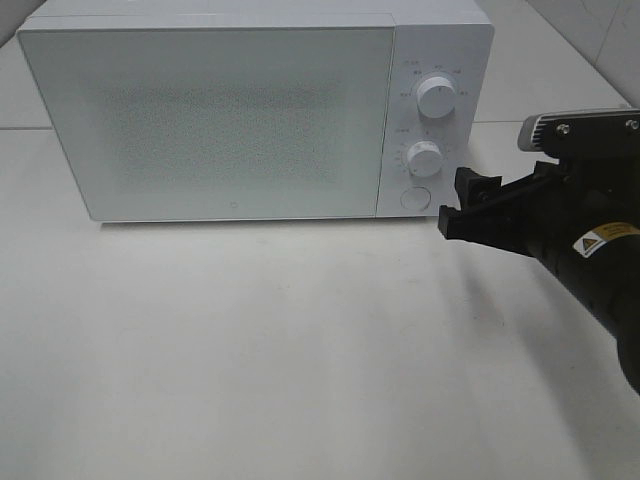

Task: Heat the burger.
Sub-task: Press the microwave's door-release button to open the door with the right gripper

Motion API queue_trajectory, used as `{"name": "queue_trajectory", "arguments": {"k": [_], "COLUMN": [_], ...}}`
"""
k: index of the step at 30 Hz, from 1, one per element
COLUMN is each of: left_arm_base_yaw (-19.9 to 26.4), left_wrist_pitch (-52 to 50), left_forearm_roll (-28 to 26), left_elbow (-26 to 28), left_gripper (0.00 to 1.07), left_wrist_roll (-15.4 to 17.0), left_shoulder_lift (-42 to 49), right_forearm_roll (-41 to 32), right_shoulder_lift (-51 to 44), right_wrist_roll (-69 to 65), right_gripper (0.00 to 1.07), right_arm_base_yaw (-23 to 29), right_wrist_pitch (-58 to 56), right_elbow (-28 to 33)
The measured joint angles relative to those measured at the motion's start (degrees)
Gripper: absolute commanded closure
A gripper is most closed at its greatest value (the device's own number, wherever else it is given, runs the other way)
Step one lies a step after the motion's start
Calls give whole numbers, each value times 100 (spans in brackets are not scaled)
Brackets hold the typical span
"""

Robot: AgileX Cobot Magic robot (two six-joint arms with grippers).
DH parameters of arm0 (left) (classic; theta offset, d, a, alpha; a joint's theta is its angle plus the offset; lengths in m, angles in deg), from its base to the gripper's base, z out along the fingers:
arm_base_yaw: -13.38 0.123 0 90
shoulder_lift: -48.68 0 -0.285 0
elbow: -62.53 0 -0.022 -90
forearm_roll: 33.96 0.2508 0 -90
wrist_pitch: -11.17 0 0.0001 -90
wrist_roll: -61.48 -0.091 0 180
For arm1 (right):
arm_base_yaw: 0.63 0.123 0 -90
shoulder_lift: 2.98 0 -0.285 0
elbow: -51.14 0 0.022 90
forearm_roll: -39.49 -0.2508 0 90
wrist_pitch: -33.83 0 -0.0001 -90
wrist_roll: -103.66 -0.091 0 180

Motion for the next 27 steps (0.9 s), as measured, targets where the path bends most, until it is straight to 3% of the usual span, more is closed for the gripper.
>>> {"name": "queue_trajectory", "arguments": {"k": [4, 12, 23, 27], "left_arm_base_yaw": [0, 0, 0, 0], "left_wrist_pitch": [0, 0, 0, 0], "left_forearm_roll": [0, 0, 0, 0], "left_elbow": [0, 0, 0, 0], "left_gripper": [7, 7, 7, 7], "left_wrist_roll": [0, 0, 0, 0], "left_shoulder_lift": [0, 0, 0, 0], "right_forearm_roll": [-785, -1415, -1536, -1541], "right_shoulder_lift": [241, 579, 596, 596], "right_wrist_roll": [229, 264, 69, -854], "right_gripper": [34, 34, 34, 34], "right_arm_base_yaw": [556, 1140, 1226, 1226], "right_wrist_pitch": [390, 470, 481, 481], "right_elbow": [0, 0, 0, 0]}}
